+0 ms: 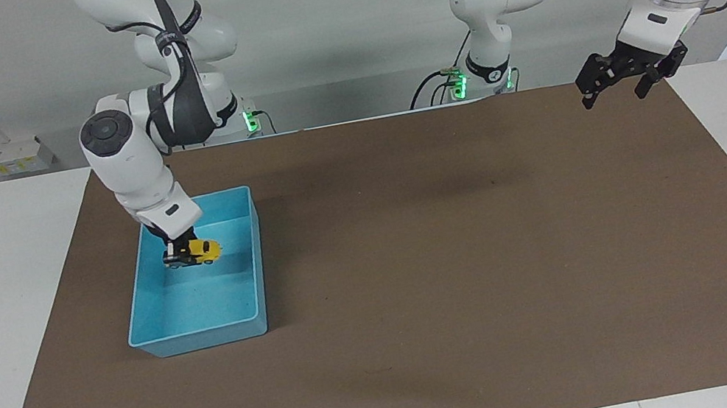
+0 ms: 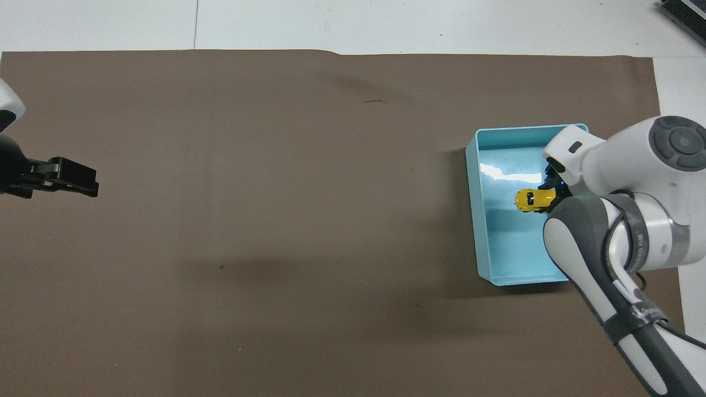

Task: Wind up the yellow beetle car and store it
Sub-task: 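Lift the car into the blue bin and open the right gripper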

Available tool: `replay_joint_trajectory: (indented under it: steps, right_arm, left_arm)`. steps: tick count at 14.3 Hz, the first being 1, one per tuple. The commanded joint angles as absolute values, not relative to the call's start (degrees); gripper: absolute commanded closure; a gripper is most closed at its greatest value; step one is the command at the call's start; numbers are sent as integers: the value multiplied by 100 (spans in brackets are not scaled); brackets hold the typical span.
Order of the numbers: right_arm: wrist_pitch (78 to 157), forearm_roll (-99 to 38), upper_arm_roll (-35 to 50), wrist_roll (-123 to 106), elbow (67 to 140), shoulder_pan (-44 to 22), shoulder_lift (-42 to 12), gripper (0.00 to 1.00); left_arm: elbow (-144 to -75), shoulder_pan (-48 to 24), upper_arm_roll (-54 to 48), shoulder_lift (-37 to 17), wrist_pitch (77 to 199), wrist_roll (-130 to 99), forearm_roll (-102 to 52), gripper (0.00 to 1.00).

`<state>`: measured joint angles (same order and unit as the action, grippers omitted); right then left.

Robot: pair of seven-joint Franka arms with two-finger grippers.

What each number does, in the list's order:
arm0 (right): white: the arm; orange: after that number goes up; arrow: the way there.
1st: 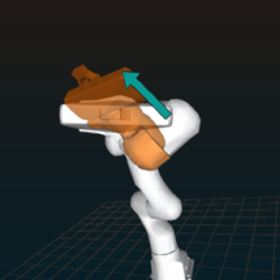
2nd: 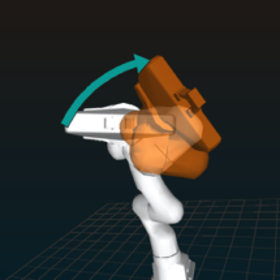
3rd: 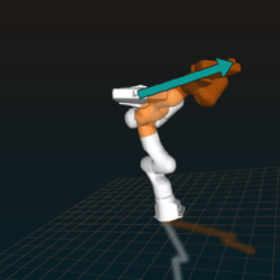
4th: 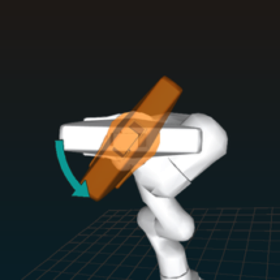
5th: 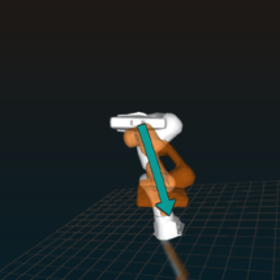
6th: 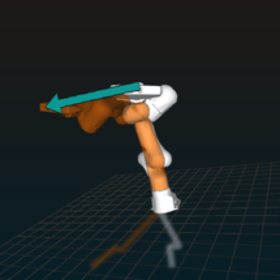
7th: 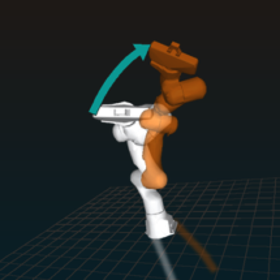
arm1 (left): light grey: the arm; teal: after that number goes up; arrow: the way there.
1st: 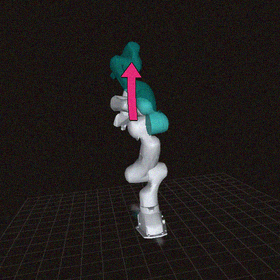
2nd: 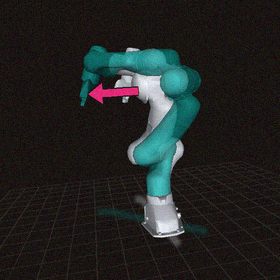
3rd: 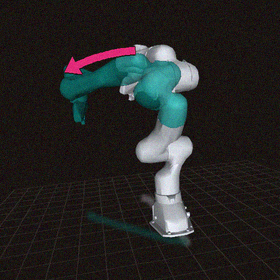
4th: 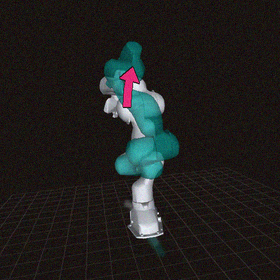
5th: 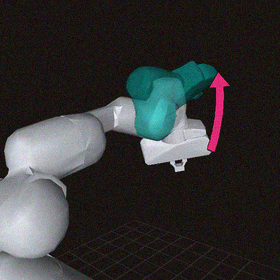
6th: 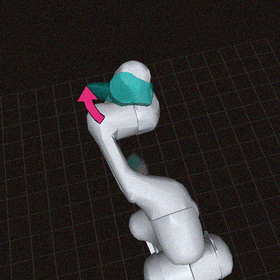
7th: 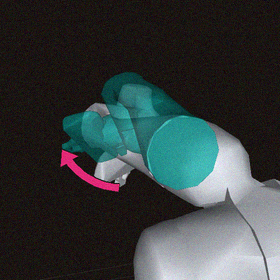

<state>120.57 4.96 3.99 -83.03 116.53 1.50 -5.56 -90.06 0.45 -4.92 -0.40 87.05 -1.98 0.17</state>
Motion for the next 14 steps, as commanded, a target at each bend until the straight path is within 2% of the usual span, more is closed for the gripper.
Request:
replay_joint_trajectory:
  steps: [1,11,12,13,14]
  right_arm:
    - [12663,457,466,-8490,12225,272,-448,100]
    - [13850,475,466,-8482,13033,203,-703,100]
    - [13921,483,466,-8473,13060,193,-703,97]
    - [13913,483,466,-8473,13061,185,-721,76]
    - [13904,483,466,-8438,13052,193,-721,44]
  left_arm:
    - [-9105,132,-536,79,8657,-229,-18,0]
    - [-9105,132,-536,79,8657,-229,-18,0]
    - [-9105,132,-536,79,8657,-229,-18,0]
    - [-9105,132,-536,79,8657,-229,-26,0]
    - [-9105,132,-536,79,8657,-229,-18,0]
